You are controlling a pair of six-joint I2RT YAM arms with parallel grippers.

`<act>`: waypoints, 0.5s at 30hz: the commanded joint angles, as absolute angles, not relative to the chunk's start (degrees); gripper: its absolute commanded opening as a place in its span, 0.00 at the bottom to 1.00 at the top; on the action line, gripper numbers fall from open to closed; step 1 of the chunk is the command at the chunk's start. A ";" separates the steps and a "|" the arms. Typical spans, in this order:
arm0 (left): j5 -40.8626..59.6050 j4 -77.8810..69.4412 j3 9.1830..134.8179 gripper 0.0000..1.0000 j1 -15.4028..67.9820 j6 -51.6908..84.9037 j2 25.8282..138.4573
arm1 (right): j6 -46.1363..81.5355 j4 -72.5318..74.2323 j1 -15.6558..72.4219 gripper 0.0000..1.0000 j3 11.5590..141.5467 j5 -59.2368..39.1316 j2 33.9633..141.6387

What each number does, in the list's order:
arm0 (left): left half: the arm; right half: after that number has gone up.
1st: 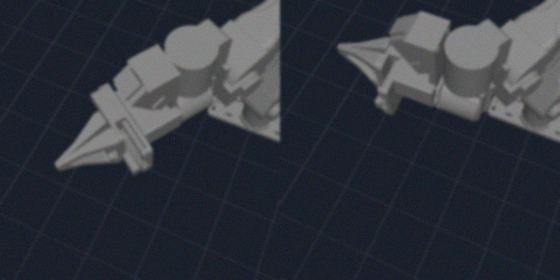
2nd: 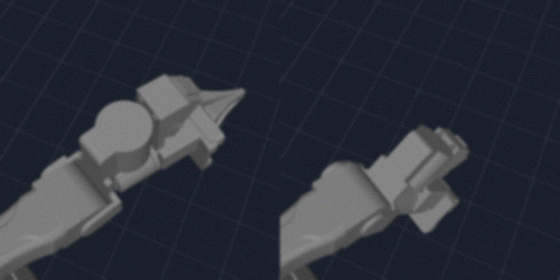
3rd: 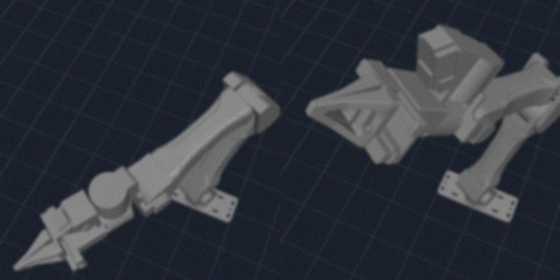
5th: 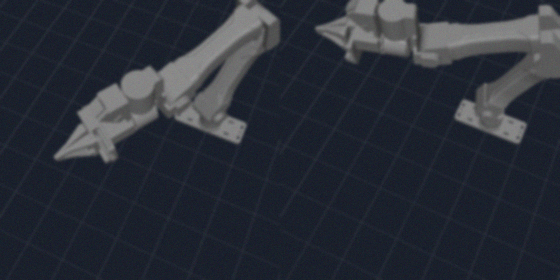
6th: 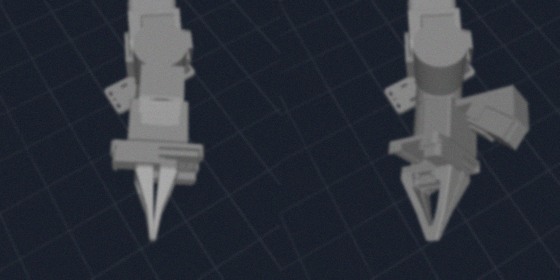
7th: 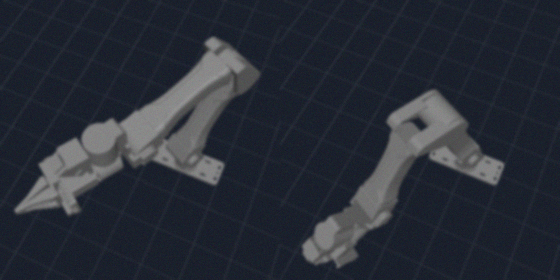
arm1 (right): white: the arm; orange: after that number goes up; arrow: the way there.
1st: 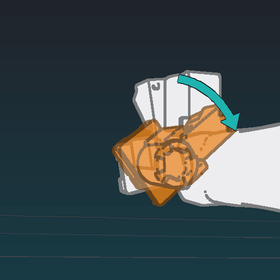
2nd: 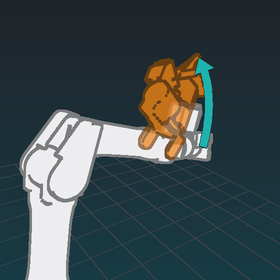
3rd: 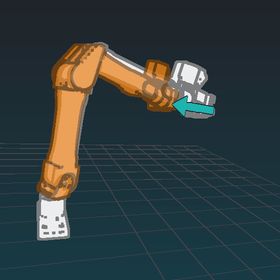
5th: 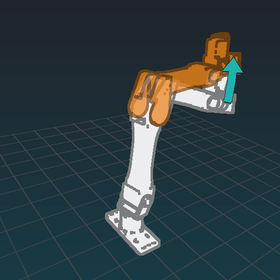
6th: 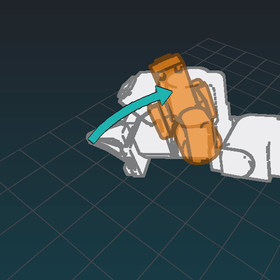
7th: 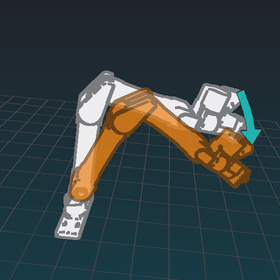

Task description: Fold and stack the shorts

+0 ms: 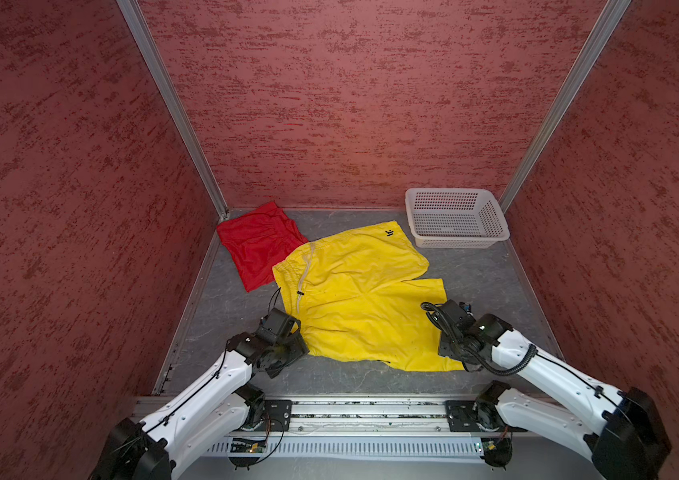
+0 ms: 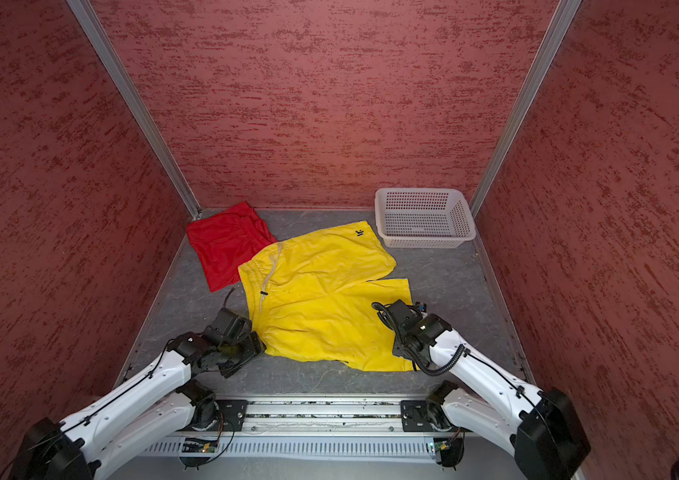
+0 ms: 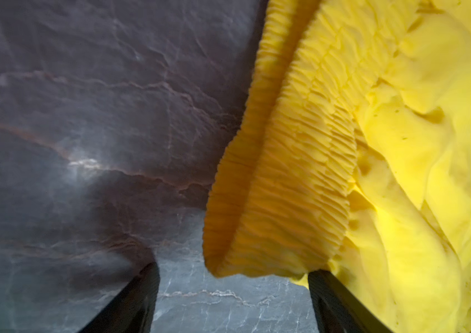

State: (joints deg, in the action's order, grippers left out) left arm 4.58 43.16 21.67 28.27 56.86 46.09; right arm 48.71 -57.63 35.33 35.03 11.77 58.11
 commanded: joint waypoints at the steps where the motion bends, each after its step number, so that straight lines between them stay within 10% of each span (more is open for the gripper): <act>1: 4.44 39.86 19.89 0.82 27.95 59.53 42.57 | 50.31 -55.99 35.61 0.60 33.87 11.14 58.99; 15: 6.08 40.30 18.59 0.83 24.62 59.38 37.59 | 46.95 -55.99 35.71 0.63 35.25 4.28 69.16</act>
State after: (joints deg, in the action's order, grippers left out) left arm 5.61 40.86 18.59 25.15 59.57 39.53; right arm 47.27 -55.02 35.42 33.63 6.22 67.96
